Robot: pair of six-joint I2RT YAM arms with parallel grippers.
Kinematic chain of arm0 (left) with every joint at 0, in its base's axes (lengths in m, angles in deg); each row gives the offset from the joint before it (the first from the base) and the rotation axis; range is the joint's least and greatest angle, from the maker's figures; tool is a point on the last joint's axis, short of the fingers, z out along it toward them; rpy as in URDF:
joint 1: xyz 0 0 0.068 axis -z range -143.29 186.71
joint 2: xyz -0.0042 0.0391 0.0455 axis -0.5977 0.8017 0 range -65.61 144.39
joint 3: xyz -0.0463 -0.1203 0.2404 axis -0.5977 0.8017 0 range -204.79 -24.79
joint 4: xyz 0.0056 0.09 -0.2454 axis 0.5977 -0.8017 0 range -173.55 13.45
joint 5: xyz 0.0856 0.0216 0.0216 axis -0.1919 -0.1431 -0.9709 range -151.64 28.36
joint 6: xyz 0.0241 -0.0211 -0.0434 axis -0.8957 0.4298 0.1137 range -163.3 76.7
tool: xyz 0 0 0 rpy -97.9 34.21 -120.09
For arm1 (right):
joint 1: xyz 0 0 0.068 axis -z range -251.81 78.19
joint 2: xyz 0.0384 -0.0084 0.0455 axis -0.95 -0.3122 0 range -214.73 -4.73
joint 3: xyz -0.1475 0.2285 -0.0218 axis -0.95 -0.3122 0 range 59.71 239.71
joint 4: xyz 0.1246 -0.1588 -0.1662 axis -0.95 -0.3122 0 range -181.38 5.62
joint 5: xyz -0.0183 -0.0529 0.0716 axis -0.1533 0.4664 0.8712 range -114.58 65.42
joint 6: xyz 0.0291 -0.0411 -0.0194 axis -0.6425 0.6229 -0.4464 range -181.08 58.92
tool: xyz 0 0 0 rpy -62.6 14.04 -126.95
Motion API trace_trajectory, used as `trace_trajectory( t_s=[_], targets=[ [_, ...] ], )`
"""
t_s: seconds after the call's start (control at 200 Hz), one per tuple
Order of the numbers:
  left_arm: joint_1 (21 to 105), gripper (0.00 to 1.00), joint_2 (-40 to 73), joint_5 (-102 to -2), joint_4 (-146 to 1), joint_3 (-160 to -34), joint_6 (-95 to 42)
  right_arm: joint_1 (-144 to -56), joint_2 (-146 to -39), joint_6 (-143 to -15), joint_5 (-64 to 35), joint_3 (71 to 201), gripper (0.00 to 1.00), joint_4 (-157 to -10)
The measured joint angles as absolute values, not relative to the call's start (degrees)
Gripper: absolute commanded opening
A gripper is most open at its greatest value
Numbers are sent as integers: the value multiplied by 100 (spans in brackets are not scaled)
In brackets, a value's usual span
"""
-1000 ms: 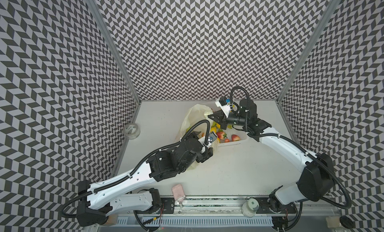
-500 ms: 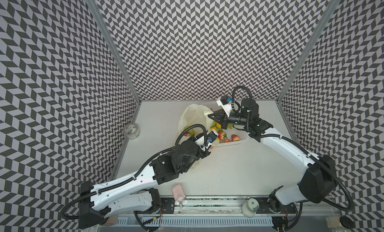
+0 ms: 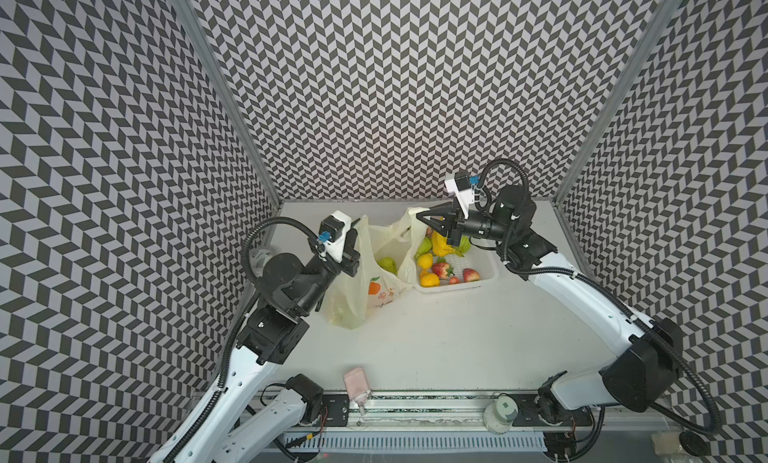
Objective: Place the fake fruits into the plastic bag and tie a complex knot
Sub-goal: 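Lift both bag handles upward with both grippers, spreading them apart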
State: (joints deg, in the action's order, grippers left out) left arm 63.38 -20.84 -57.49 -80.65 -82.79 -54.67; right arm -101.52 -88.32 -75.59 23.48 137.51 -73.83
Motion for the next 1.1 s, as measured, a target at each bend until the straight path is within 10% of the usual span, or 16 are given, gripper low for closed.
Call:
trace_trajectory(
  t_s=[0.441, 1.101],
  targets=[
    [3538, 0, -1612, -3164, -7687, -9524, -4418, -10058, -9066, -8415, 2400, 14591, 0, -7152],
    [3606, 0, -1035, -1006, -5798, -8436, -3059, -8797, -8161, -8553, 1983, 13413, 0, -7797]
  ],
)
